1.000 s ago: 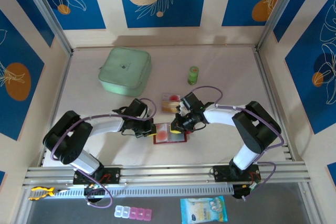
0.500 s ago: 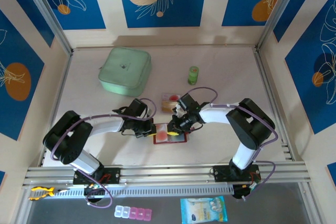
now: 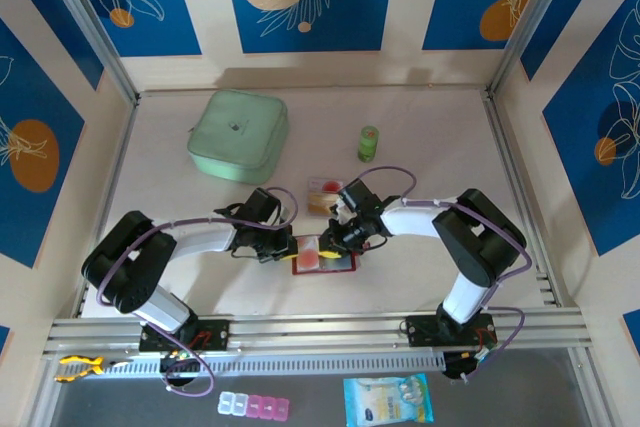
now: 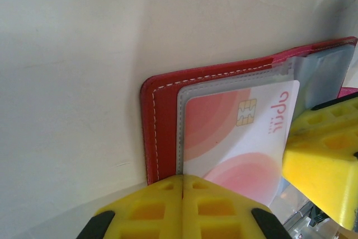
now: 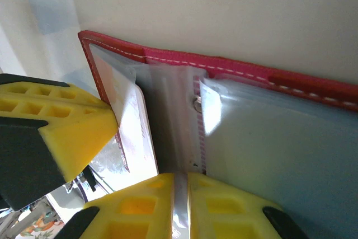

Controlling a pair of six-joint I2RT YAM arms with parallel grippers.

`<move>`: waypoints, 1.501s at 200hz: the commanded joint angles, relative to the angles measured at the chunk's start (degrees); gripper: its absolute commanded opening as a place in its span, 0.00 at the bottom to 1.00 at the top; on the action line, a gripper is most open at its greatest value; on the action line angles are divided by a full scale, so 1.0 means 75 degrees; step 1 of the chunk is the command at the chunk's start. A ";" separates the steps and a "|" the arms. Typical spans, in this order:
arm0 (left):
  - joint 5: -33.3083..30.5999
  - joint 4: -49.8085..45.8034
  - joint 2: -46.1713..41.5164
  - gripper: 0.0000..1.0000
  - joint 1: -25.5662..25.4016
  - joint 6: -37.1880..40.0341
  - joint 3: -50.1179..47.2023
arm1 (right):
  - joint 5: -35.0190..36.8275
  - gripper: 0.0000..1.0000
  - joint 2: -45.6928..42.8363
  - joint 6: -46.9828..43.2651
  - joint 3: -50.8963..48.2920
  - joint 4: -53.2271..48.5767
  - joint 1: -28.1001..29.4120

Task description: Take the credit cards out of the card holder

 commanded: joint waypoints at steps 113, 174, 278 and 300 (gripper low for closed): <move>-0.0238 -0.0396 0.0446 0.01 -0.0023 0.0034 -0.0104 | -0.0668 0.15 0.0426 0.0084 0.0120 0.0544 0.0095; -0.0256 -0.0508 0.0452 0.01 -0.0014 0.0069 -0.0022 | 0.0290 0.18 -0.0361 0.0060 -0.0185 -0.0196 -0.0083; -0.0285 -0.0629 0.0419 0.01 -0.0022 0.0100 0.0049 | -0.1105 0.18 0.0278 0.0128 -0.0419 0.1198 -0.0174; -0.0298 -0.0640 0.0392 0.01 -0.0014 0.0088 0.0048 | -0.1028 0.17 0.0319 0.0114 -0.0373 0.1109 -0.0129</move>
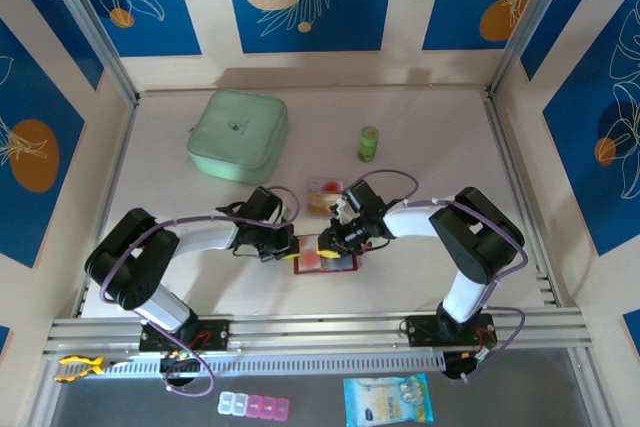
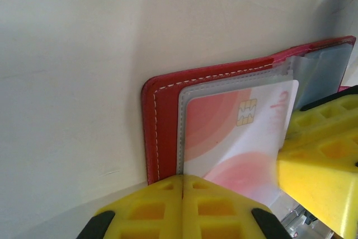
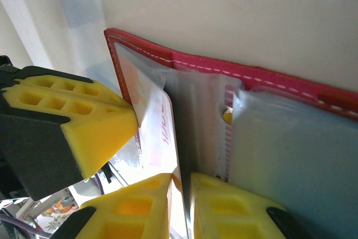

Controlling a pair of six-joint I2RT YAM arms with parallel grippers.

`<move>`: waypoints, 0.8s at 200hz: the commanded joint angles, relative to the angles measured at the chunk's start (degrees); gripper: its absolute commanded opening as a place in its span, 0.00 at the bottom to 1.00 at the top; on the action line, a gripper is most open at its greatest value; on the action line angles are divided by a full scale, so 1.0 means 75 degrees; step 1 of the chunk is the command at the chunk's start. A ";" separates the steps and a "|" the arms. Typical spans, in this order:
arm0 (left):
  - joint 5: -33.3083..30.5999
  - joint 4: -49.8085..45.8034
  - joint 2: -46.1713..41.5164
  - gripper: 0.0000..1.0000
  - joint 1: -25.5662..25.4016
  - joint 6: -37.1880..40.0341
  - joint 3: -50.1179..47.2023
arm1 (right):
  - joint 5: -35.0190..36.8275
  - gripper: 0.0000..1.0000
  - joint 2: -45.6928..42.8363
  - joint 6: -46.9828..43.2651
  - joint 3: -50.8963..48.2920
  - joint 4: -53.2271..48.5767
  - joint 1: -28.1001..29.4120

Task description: Take the credit cards out of the card holder

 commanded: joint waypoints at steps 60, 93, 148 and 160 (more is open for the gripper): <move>-0.0413 -0.0578 0.0259 0.01 -0.0031 0.0078 -0.0086 | -0.0198 0.15 0.0188 -0.0010 0.0163 -0.0070 0.0186; -0.0445 -0.0609 0.0223 0.01 -0.0026 0.0085 -0.0149 | 0.0275 0.08 -0.0155 -0.0054 0.0022 -0.0408 0.0152; -0.0482 -0.0534 0.0364 0.01 -0.0016 0.0068 -0.0270 | 0.0656 0.03 -0.0781 -0.0329 -0.0168 -0.1006 -0.0158; -0.0472 -0.0486 0.0380 0.01 -0.0014 0.0055 -0.0301 | 0.0647 0.02 -0.0834 -0.0406 -0.0178 -0.1107 -0.0210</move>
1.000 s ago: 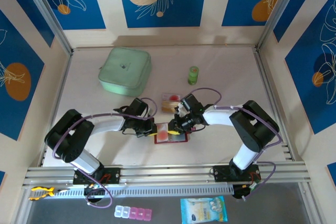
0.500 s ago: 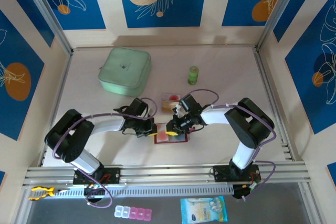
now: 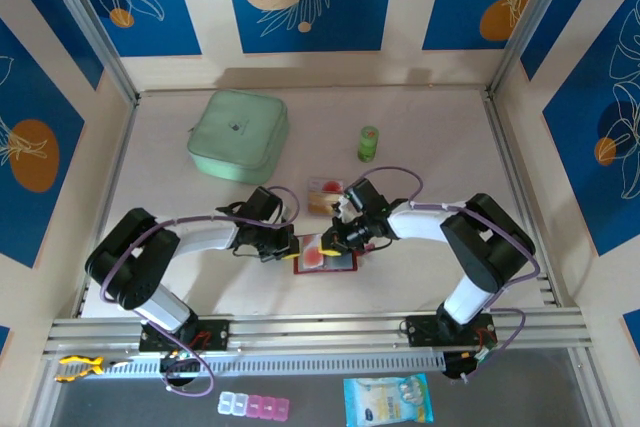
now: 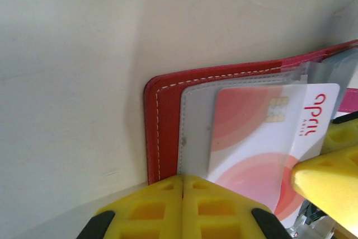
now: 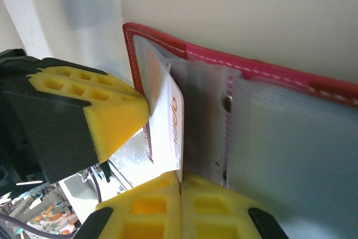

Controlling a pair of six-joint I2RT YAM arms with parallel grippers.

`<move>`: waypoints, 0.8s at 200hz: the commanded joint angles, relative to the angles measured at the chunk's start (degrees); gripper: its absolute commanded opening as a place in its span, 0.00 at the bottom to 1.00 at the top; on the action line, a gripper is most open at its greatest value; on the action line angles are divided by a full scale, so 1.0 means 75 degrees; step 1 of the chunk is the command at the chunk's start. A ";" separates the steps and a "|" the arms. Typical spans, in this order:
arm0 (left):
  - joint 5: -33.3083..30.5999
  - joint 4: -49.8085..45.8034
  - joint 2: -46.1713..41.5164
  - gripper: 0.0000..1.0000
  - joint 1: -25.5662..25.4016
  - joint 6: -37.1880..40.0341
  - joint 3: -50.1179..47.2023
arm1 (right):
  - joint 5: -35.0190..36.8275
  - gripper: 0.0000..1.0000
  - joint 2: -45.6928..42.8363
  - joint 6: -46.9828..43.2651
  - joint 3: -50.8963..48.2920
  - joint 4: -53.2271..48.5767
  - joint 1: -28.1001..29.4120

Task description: Take the credit cards out of the card holder

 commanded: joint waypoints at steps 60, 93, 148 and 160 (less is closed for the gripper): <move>-0.0431 -0.0508 0.0245 0.01 -0.0015 0.0057 -0.0274 | 0.0656 0.02 -0.0718 -0.0764 0.0175 -0.1845 -0.0253; -0.0398 -0.0502 0.0156 0.01 -0.0014 0.0069 -0.0173 | 0.1017 0.02 -0.1076 -0.1176 0.0562 -0.2849 -0.0257; -0.0263 -0.0427 -0.0135 0.05 -0.0014 0.0313 0.0139 | 0.1624 0.02 -0.1170 -0.3050 0.1692 -0.4385 -0.0274; -0.0226 -0.0457 -0.0200 0.06 -0.0022 0.0331 0.0249 | 0.1857 0.01 -0.1109 -0.3772 0.1997 -0.4718 -0.0306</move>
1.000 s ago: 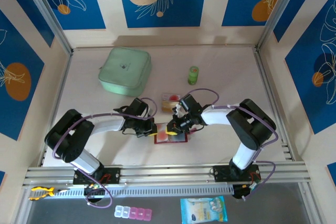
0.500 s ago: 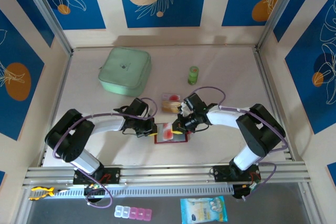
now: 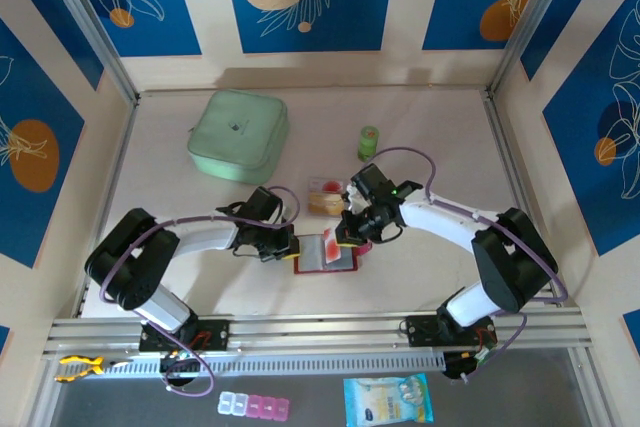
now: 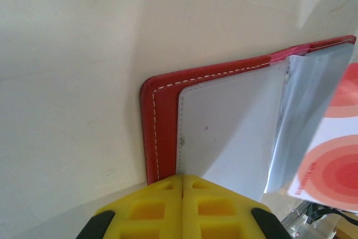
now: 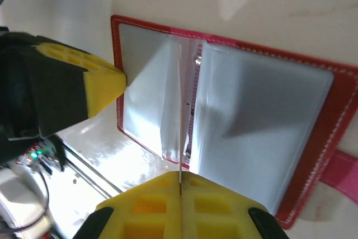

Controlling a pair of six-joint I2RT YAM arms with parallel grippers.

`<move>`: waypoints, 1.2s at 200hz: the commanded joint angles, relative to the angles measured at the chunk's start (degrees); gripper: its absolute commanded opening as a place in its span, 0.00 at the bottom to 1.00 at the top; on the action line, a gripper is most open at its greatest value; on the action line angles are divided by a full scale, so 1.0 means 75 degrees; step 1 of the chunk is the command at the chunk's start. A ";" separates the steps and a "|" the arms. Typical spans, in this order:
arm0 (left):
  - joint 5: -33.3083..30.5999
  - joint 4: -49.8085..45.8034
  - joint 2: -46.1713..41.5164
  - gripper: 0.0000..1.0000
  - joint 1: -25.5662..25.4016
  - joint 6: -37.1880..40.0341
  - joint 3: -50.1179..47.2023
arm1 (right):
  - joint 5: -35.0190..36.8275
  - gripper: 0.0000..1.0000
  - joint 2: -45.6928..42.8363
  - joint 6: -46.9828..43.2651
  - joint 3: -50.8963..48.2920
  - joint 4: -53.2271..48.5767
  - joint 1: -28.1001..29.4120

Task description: Take the credit cards out of the card holder

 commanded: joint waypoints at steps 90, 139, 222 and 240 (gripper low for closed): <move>-0.0520 -0.0844 -0.1095 0.13 0.0039 0.0224 0.0392 | 0.1889 0.00 0.0984 -0.7625 0.3129 -0.2460 -0.0289; -0.0768 -0.1038 -0.1447 0.13 0.0289 0.0341 0.0304 | 0.1636 0.00 0.2273 -0.9208 0.5152 -0.3271 -0.0787; -0.0666 -0.1026 -0.1520 0.14 0.0686 0.0488 0.0257 | 0.1389 0.00 0.3954 -1.0388 0.7179 -0.4323 -0.1177; -0.0632 -0.1026 -0.1495 0.15 0.0743 0.0524 0.0256 | 0.1353 0.00 0.4122 -1.0469 0.7220 -0.4339 -0.1183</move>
